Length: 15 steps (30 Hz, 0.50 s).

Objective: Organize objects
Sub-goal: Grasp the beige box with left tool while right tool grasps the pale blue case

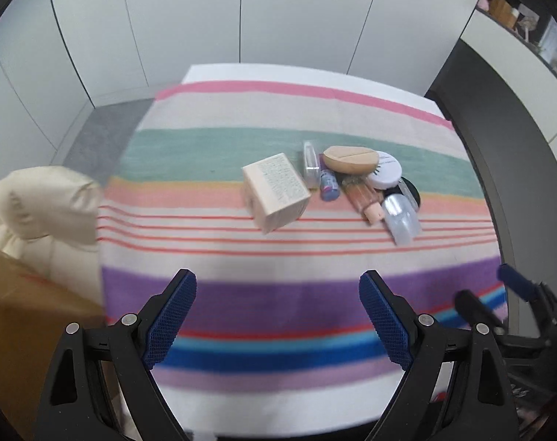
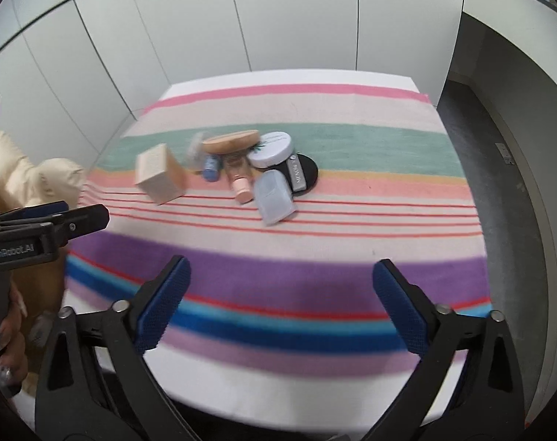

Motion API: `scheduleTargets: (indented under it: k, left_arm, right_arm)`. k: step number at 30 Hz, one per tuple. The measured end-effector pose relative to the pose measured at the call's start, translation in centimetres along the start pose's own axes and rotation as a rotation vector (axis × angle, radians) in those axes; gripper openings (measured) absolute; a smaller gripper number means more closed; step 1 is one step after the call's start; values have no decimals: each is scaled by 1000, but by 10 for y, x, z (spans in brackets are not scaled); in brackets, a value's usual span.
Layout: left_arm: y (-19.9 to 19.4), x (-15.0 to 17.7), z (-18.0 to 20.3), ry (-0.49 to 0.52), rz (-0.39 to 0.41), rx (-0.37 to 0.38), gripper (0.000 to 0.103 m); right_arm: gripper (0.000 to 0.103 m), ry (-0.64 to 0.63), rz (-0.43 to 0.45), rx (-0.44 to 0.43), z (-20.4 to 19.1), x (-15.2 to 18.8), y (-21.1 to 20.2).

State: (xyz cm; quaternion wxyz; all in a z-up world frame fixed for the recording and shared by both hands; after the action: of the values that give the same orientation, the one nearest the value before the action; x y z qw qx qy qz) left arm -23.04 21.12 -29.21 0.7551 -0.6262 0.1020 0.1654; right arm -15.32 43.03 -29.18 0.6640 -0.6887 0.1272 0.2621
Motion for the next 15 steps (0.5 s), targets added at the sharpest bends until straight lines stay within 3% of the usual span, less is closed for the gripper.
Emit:
scheduleTargets:
  k: [10,11,12,14,15]
  left_arm:
    - [79,-42,17,-67,-34,-36,91]
    - [86,-46,16,-80,-39,-41,91]
    - [90,-48,16,-88,-39,-41,89]
    - [94,-51,16,-91,-11,-40,51]
    - [95,-52,17,-77,7,-76,45]
  right_arm:
    - [89,-78,-41,97,-8,-27,91]
    - [83,-99,-41,118,-11,-28,97]
    - [69,-119,-41,135,-13,-29,103]
    - [40,-125,-34,139,-14,-28,109]
    - [40,-111,-18,114,-13,-28,109]
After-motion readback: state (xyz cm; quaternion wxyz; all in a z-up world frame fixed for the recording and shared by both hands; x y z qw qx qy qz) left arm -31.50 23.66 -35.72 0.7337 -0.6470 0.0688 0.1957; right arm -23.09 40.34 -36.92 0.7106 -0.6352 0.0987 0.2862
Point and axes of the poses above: each gripper's, at about its wrist camera, not at the fingertips, and y roughly the way its jaws point, z to its right, x to its underside, the point moved 2 cm from there along y, roughly the way its jaws point, and after that the axes turned 14 degrees about -y, right-handed, at the moved point
